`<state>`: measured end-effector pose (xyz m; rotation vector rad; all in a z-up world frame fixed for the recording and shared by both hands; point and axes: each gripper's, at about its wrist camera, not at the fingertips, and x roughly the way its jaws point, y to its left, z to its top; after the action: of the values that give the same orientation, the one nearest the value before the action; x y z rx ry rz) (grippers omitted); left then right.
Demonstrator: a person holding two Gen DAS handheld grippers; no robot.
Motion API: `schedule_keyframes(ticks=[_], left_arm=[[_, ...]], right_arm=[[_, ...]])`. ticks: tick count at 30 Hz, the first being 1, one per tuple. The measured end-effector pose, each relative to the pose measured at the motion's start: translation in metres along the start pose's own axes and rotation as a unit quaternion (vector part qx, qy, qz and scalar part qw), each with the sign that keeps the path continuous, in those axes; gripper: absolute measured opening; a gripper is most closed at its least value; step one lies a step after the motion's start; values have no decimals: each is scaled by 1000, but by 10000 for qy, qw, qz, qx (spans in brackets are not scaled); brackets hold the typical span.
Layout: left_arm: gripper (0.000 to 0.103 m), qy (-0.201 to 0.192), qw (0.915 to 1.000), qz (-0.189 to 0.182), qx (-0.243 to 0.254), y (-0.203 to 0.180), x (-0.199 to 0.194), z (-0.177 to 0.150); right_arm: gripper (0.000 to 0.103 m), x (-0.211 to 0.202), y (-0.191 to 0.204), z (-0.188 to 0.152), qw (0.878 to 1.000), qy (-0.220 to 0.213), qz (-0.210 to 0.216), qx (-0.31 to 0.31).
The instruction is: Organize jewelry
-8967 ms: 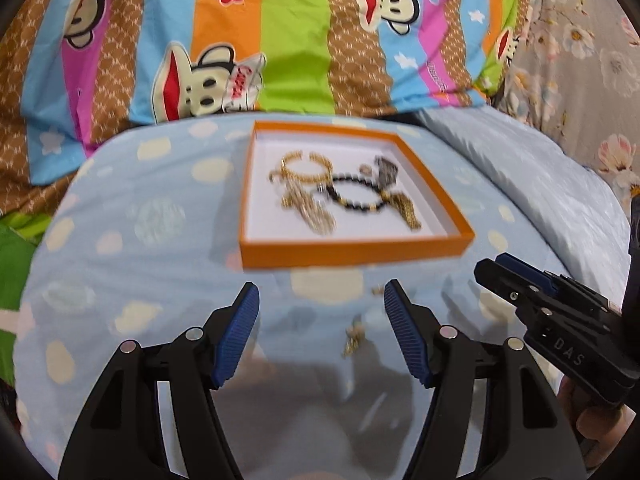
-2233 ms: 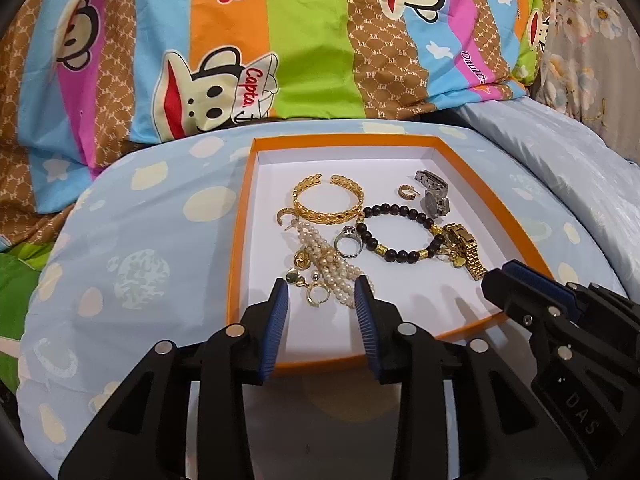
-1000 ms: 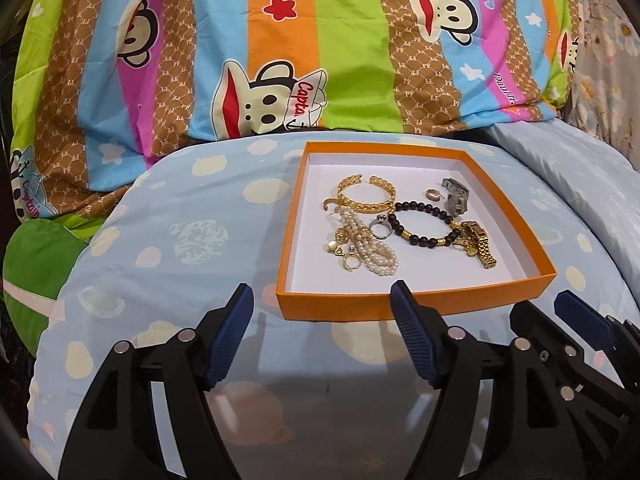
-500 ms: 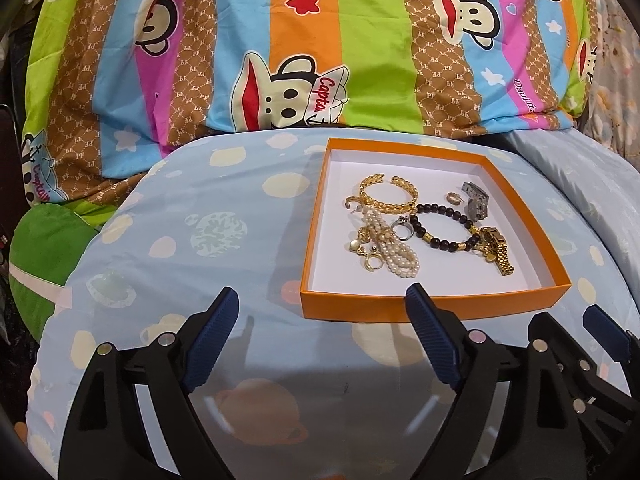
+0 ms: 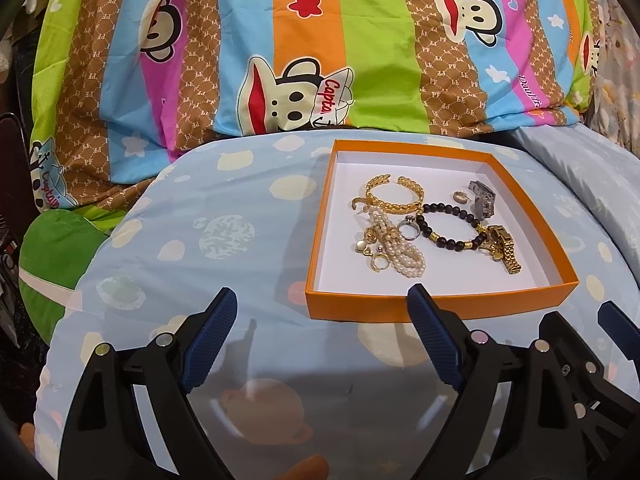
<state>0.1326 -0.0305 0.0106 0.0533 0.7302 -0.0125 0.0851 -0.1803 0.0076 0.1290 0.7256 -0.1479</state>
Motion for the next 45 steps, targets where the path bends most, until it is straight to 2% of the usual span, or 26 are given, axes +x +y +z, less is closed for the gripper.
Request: schedule_keyframes(ticks=[45], left_arm=[[87,38,10000,77,-16,3,1,-2]], right_arm=[[73,-1,2,1,9999,-30,-83,-65]])
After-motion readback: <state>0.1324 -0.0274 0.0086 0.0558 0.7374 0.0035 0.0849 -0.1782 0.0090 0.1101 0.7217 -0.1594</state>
